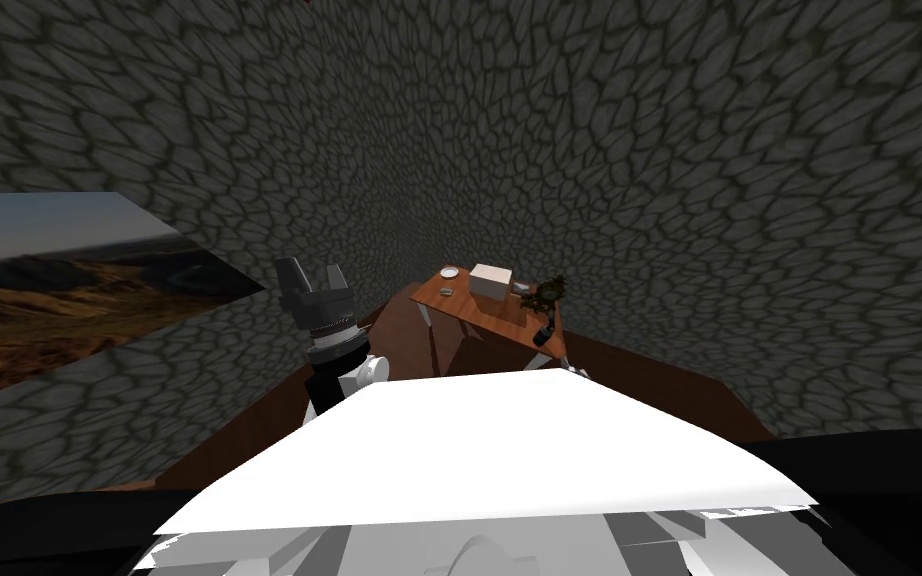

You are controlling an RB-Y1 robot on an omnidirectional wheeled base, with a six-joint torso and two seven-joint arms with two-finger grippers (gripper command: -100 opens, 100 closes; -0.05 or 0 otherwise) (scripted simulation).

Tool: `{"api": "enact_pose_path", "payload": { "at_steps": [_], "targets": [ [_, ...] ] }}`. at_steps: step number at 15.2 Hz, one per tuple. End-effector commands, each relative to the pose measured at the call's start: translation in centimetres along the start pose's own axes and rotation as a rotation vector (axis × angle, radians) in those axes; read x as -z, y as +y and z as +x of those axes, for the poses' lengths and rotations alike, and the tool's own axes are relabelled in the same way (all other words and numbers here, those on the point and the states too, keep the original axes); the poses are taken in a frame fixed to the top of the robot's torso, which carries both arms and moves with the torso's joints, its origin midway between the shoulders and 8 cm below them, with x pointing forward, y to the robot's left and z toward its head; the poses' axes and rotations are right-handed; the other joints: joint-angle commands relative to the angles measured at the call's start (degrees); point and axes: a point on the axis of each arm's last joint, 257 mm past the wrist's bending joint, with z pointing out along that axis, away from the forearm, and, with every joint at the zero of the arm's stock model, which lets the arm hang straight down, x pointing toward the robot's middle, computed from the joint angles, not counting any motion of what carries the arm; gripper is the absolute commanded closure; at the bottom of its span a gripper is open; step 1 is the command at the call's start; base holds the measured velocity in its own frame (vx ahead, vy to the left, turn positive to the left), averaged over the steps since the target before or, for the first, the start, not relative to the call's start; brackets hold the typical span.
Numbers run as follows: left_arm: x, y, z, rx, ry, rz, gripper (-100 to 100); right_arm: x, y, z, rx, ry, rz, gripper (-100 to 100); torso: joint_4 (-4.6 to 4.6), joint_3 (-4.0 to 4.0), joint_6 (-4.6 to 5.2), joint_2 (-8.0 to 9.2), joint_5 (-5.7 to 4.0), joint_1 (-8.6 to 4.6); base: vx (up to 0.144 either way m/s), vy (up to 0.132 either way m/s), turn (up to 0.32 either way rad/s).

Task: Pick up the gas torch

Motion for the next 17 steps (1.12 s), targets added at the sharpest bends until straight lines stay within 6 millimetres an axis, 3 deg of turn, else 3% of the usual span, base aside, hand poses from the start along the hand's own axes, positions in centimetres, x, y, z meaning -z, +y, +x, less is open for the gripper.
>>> {"api": "enact_pose_path", "payload": {
  "at_steps": [1,8,17],
  "targets": [
    [0.0,0.0,0.0,0.0,0.0,0.0,0,-0.3,-0.6,-0.1,0.043,-0.008,0.02,-100,0.0,0.0,0.0,0.0,0.0,0.0,0.117,0.03,0.037],
    [0.0,0.0,0.0,0.0,0.0,0.0,0,0.4,-3.6,0.8,0.146,0.019,0.105,-100,-0.05,-0.14,-0.01,-0.25,0.0,0.0,0.143,0.025,0.042],
    [0.0,0.0,0.0,0.0,0.0,0.0,0,0.2,-5.7,0.3,0.275,0.028,0.17,-100,-0.03,-0.1,-0.01,-0.18,0.0,-0.05,0.134,0.006,0.043]
  ]
}}
